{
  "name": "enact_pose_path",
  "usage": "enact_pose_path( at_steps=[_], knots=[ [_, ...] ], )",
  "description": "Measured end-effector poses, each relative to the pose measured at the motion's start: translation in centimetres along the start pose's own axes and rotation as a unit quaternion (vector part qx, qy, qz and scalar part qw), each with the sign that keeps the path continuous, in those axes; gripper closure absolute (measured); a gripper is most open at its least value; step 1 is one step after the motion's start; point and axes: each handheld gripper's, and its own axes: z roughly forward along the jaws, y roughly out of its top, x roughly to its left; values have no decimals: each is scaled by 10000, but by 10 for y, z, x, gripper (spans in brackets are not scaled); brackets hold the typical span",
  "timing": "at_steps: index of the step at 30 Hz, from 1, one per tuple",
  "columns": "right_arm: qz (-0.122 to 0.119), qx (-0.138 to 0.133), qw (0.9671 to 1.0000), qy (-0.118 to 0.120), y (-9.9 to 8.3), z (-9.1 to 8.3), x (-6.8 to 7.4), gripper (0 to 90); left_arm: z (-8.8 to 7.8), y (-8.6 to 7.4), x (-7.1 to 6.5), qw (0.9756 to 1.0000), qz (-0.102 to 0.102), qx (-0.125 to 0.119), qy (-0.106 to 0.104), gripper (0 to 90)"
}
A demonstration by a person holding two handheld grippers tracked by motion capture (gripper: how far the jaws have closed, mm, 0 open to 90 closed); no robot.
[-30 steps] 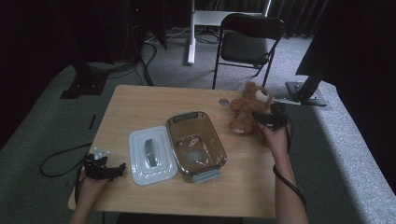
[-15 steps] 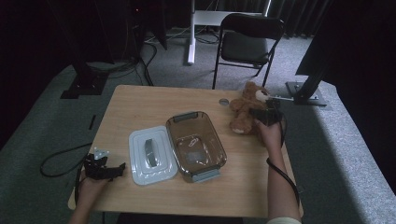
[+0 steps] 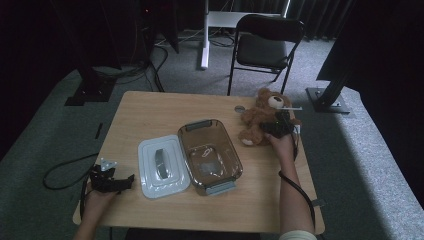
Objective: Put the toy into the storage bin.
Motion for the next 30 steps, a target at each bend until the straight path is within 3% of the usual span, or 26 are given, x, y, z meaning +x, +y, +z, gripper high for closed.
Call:
enact_pose_path(
  at_steps=[11, 13, 16, 27, 30],
  knots=[
    [98, 14, 9999, 111, -3, 2, 2, 109, 0, 0, 0, 10000, 2, 1, 0, 6],
    [-51, 77, 9999, 73, -3, 4, 6, 109, 0, 0, 0, 10000, 2, 1, 2, 6],
    [-42, 83, 10000, 32, -3, 4, 6, 140, 0, 0, 0, 10000, 2, 0, 1, 6],
    [-453, 13, 9989, -109, -2, -6, 12, 451, 0, 0, 0, 10000, 2, 0, 2, 6],
    [-376, -79, 9992, -84, -1, -11, 10, 552, 0, 0, 0, 10000, 1, 0, 1, 6]
  ],
)
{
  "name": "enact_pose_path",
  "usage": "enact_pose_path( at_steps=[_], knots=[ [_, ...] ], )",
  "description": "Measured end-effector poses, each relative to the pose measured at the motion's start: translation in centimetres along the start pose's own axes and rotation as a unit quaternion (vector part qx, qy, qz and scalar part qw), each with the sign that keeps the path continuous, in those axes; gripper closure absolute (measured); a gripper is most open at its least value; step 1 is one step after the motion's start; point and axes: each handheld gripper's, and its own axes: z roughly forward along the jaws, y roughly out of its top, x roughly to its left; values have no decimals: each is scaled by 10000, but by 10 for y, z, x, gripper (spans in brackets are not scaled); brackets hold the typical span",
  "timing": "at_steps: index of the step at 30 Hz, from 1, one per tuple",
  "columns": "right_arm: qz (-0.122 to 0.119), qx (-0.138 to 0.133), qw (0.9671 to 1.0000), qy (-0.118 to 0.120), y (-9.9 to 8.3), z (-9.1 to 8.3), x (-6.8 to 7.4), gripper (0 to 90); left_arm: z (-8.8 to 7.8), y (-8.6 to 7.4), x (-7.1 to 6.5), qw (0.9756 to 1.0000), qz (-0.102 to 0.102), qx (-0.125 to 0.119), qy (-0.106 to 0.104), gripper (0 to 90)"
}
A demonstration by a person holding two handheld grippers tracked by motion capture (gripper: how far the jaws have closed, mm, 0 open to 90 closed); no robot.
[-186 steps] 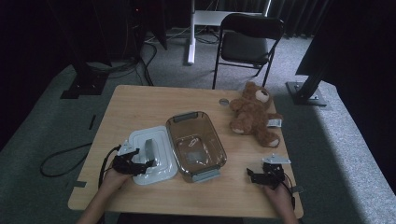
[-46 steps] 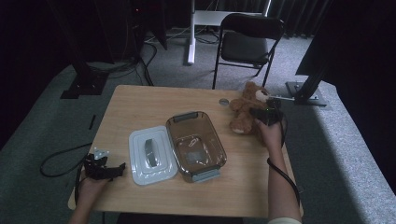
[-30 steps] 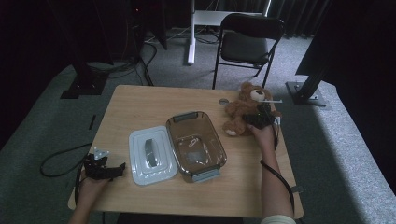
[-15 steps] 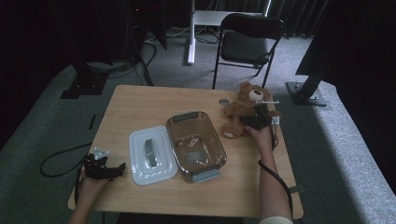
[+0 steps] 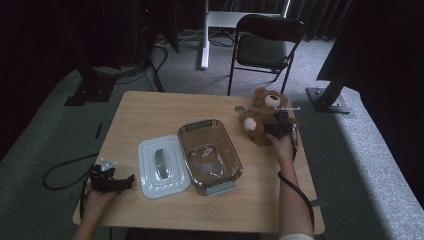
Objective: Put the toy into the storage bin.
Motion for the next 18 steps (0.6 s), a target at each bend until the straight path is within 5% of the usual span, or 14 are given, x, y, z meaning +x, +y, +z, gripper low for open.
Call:
enact_pose_path(
  at_steps=[5, 18],
  knots=[
    [126, -110, 9997, 152, 0, -12, -6, 640, 0, 0, 0, 10000, 0, 0, -1, 6],
    [-125, -344, 9993, 10, -3, -37, -1, 666, 0, 0, 0, 10000, -1, 0, 0, 6]
  ],
)
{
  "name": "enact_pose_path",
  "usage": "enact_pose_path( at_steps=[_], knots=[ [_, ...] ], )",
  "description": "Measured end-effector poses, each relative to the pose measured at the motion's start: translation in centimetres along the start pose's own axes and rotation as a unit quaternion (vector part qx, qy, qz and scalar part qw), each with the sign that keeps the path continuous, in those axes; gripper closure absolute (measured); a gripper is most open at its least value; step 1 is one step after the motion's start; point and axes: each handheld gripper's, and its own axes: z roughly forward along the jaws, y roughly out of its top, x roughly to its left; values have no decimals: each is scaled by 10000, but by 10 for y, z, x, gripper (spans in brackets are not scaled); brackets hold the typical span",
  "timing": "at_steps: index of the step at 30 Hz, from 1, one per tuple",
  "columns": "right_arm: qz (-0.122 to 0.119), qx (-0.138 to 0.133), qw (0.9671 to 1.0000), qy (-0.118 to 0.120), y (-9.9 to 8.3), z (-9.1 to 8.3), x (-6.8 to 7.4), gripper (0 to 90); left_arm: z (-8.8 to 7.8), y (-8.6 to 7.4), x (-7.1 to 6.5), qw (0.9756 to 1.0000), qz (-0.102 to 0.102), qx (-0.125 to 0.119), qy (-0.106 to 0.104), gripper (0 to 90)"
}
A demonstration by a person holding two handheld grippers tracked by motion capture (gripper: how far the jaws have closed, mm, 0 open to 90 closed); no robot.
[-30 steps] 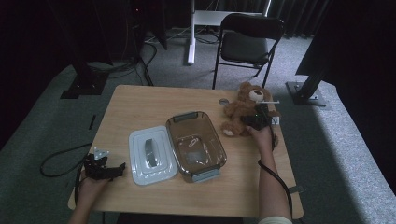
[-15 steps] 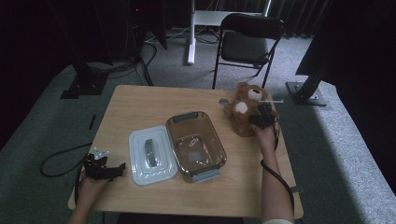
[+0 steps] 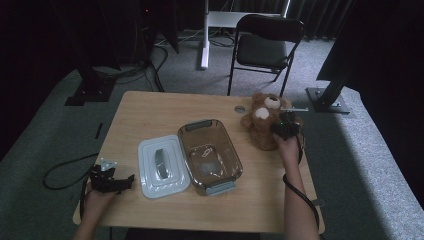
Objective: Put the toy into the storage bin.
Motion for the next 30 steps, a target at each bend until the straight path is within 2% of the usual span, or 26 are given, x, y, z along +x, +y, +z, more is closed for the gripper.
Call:
enact_pose_path(
  at_steps=[5, 10, 18, 25, 26, 27, 28, 30],
  knots=[
    [-83, -76, 9999, 11, 4, -13, 3, 672, 0, 0, 0, 10000, 1, 0, 0, 6],
    [-132, -305, 9994, 69, 12, -33, 10, 671, 0, 0, 0, 10000, 1, 0, -1, 6],
    [-348, -686, 9967, 244, 20, -68, 33, 669, 0, 0, 0, 10000, 2, 1, 0, 6],
    [-580, -1147, 9901, 557, 25, -108, 60, 669, 0, 0, 0, 10000, 6, -5, 4, 6],
    [-580, -1147, 9901, 557, 25, -108, 60, 669, 0, 0, 0, 10000, 6, -5, 4, 6],
    [-609, -1198, 9891, 607, 25, -114, 65, 669, 0, 0, 0, 10000, 3, -8, 4, 6],
    [-675, -1304, 9864, 735, 24, -123, 72, 668, 0, 0, 0, 10000, 4, -9, 0, 6],
    [-711, -1398, 9840, 843, 24, -132, 80, 668, 0, 0, 0, 10000, -3, -3, -4, 6]
  ],
)
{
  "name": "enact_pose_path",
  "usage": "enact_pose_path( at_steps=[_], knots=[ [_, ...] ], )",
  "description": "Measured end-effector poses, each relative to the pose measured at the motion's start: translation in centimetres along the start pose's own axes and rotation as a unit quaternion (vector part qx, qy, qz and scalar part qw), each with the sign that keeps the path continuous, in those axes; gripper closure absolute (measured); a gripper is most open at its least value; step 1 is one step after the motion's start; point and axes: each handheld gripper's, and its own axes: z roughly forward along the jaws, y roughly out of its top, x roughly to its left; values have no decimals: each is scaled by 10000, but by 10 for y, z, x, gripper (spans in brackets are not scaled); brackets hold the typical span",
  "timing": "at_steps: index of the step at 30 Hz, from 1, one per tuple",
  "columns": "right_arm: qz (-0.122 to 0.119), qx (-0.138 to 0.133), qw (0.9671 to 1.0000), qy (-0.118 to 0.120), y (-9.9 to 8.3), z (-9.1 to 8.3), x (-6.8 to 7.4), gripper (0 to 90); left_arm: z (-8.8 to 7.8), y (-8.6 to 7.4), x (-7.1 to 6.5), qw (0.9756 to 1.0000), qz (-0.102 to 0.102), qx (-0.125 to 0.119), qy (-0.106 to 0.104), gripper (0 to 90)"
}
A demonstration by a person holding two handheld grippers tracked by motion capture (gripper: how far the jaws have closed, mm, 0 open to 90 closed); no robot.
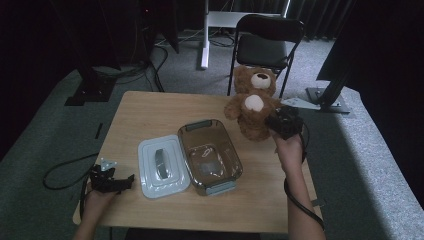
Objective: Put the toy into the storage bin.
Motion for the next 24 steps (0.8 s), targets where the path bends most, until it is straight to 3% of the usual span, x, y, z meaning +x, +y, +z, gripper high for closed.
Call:
enact_pose_path(
  at_steps=[3, 10, 16, 24],
  knots=[
    [-151, -188, 9996, 153, 1, -11, 19, 668, 0, 0, 0, 10000, 0, 2, 0, 6],
    [-364, -330, 9967, 646, -5, -24, 56, 667, 0, 0, 0, 10000, 1, 3, 1, 6],
    [-546, -273, 9942, 886, -14, -24, 83, 667, 0, 0, 0, 10000, 0, 3, -1, 6],
    [-739, 86, 9905, 1160, -36, -7, 113, 666, 0, 0, 0, 10000, 12, 6, -3, 6]
  ],
)
